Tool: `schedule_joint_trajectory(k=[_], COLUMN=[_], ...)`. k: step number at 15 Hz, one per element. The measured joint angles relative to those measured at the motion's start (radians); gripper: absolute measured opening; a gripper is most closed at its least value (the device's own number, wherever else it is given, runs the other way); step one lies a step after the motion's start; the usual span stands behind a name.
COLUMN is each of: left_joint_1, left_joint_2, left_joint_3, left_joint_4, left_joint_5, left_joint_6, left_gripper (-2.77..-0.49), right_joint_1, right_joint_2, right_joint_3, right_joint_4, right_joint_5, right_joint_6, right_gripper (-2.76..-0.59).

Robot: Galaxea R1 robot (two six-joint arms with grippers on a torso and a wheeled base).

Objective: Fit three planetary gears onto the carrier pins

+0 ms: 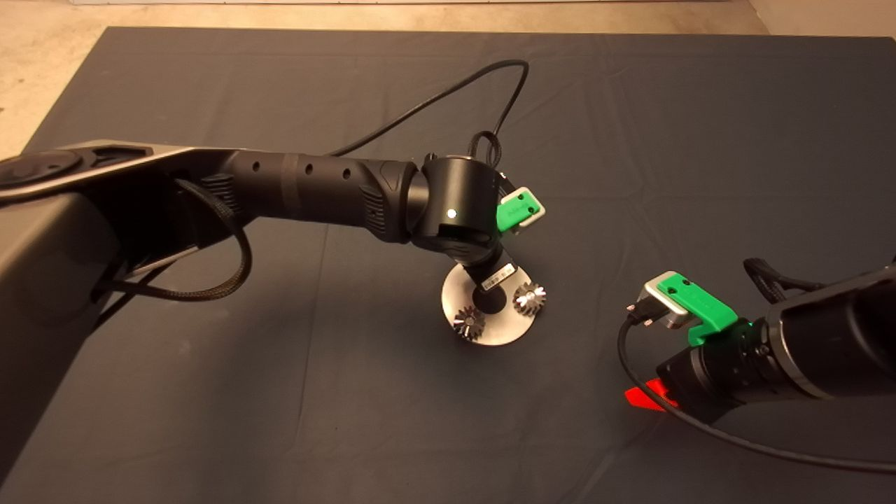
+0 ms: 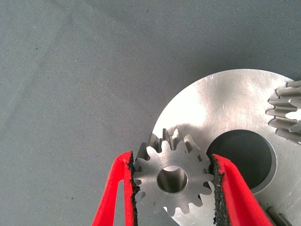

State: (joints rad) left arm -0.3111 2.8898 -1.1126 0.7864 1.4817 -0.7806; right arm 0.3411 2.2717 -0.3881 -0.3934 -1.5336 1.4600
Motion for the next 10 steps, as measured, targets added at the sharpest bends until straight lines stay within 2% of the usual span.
schedule_joint_trajectory(k=[10], left_joint_1=[0.0], left_joint_2=[0.0], left_joint_3=[0.0], left_joint_4=[0.0], left_joint_5=[-0.001], left_joint_6=[0.0], left_gripper=[-2.58], right_joint_1=[0.0], right_joint_2=[0.0], right_joint_3=[0.0], right_joint_4=[0.0], right_joint_5=[0.0], right_joint_6=[0.0], right_gripper=[-1.34])
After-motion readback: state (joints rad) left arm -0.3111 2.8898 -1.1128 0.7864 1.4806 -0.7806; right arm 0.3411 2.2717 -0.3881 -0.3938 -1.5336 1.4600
